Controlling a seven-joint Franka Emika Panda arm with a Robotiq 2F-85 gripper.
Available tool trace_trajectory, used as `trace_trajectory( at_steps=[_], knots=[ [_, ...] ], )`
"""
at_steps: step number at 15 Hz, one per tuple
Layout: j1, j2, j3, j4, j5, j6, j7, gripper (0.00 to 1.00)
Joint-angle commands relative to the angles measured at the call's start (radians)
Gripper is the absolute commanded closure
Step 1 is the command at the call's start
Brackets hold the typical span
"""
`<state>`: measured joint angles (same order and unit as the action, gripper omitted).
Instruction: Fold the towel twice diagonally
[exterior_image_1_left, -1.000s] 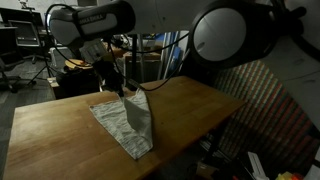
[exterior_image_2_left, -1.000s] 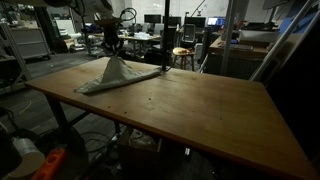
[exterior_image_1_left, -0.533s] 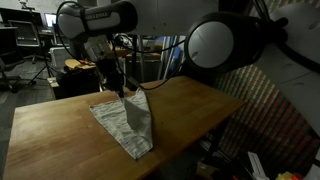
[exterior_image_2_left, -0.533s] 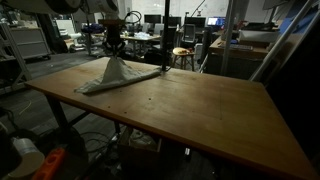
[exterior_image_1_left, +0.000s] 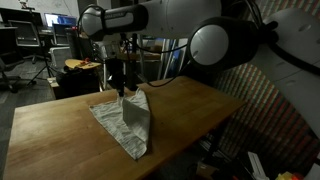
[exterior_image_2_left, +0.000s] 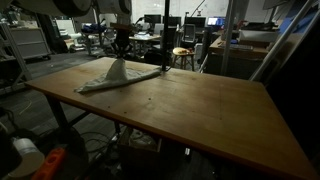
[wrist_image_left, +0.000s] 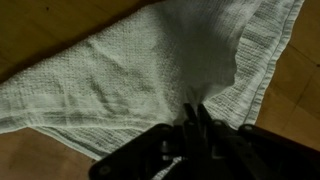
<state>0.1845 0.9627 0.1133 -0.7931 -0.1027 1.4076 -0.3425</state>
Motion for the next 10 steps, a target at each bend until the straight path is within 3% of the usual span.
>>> trace_trajectory(
  at_steps=[1, 5, 10],
  knots=[
    [-0.043, -0.005, 0.028, -0.004, 0.061, 0.061, -0.015, 0.98],
    [-0.062, -0.013, 0.041, -0.005, 0.115, 0.043, 0.007, 0.98],
    [-0.032, -0.023, 0.055, -0.011, 0.133, 0.08, 0.029, 0.98]
  ],
)
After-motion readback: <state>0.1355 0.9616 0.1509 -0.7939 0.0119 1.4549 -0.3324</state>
